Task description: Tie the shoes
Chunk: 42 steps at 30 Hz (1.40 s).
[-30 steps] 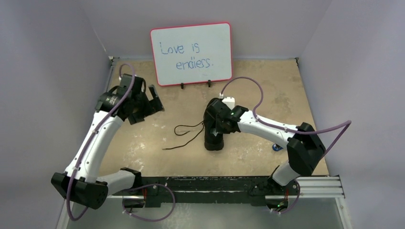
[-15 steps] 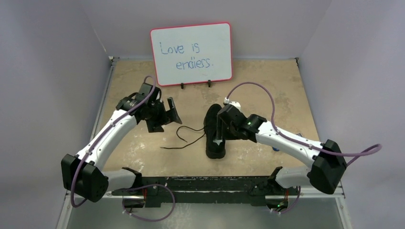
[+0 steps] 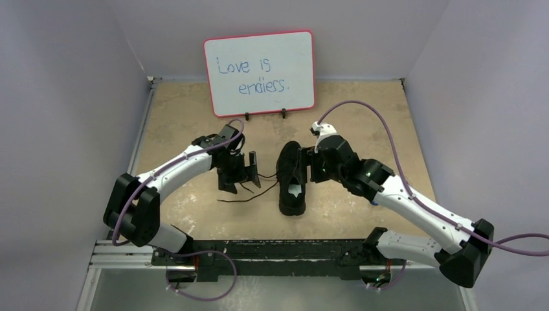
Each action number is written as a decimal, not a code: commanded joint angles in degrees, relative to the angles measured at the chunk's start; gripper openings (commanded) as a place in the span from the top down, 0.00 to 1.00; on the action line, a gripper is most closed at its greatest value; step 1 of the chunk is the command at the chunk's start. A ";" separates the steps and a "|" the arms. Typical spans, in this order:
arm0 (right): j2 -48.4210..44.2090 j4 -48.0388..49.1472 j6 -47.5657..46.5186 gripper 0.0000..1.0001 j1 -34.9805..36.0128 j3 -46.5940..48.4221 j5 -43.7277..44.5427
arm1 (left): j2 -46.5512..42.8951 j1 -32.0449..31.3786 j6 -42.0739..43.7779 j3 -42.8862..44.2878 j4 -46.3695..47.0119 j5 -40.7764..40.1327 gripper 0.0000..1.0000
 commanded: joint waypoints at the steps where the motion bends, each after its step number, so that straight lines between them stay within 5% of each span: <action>1: 1.48 2.47 -1.25 0.25 -2.05 -0.63 -5.02 | -0.53 0.16 -1.90 0.26 1.75 -9.67 0.15; 6: 3.61 1.53 -1.32 0.24 -2.18 1.81 -5.08 | -0.02 0.14 -2.40 -1.47 5.33 -16.64 0.15; 14: 7.51 2.38 -10.05 0.24 -2.03 4.79 -9.98 | 12.99 0.06 6.65 4.04 4.88 -23.22 0.23; 19: 12.16 5.52 -17.64 0.06 0.81 7.50 -16.71 | 16.90 0.05 9.08 4.64 6.58 -22.99 0.43; 26: 19.41 19.50 -35.59 0.17 11.53 4.94 -16.60 | 19.88 0.13 11.14 5.22 6.31 -24.22 0.85; 29: 22.41 26.21 -43.89 0.35 13.19 2.98 -22.66 | 20.30 0.58 12.73 6.74 4.34 -24.25 1.00; 34: 27.88 33.99 -50.80 0.46 13.12 0.80 -26.61 | 20.78 4.44 15.61 7.52 4.06 -19.68 1.00; 42: 36.98 36.78 -51.41 0.40 11.87 1.93 -31.36 | 23.91 10.54 18.54 7.62 5.02 -7.42 1.00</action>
